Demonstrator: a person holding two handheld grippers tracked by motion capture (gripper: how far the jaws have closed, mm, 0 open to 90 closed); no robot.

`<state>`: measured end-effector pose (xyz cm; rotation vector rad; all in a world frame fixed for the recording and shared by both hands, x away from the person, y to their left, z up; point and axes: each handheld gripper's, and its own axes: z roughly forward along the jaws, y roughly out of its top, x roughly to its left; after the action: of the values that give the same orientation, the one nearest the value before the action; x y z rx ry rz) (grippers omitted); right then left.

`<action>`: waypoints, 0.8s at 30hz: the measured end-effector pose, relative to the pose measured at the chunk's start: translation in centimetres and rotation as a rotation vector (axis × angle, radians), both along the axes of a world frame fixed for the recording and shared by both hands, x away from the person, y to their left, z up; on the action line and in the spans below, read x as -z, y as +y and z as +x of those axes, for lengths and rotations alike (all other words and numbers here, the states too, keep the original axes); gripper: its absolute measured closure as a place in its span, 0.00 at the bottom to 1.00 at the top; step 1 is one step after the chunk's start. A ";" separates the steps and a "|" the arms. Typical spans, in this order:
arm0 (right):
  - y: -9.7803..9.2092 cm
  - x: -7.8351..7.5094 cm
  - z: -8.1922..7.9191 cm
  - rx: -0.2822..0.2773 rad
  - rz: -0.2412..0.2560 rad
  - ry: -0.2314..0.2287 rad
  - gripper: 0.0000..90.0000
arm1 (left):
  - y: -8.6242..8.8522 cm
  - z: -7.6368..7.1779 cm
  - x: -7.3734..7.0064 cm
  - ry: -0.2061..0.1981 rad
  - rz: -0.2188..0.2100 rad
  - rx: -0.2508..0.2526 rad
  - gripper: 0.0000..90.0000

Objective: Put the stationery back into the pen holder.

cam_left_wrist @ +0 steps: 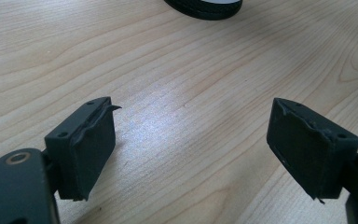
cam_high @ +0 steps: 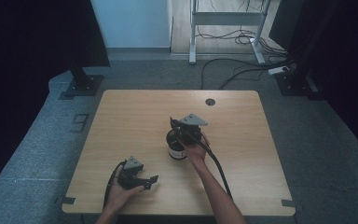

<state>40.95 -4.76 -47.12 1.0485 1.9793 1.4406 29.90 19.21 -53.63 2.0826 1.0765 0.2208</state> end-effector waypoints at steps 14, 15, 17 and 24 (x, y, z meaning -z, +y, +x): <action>-0.3 0.9 -0.8 -0.005 -0.017 0.011 0.83 | -0.4 0.0 0.2 0.007 0.014 0.013 0.18; -0.4 0.9 -0.8 -0.005 -0.018 0.011 0.82 | -0.4 -0.1 0.2 0.007 0.014 0.014 0.17; -0.5 0.8 -0.9 -0.005 -0.020 0.010 0.80 | -0.4 0.0 0.2 0.007 0.015 0.014 0.18; -1.0 0.5 -1.3 -0.002 -0.041 0.001 0.65 | -0.3 0.0 0.3 0.007 0.016 0.013 0.18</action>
<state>39.63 -5.78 -47.58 1.0297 2.0024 1.3954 29.87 18.89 -53.91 2.1055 1.0683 0.2165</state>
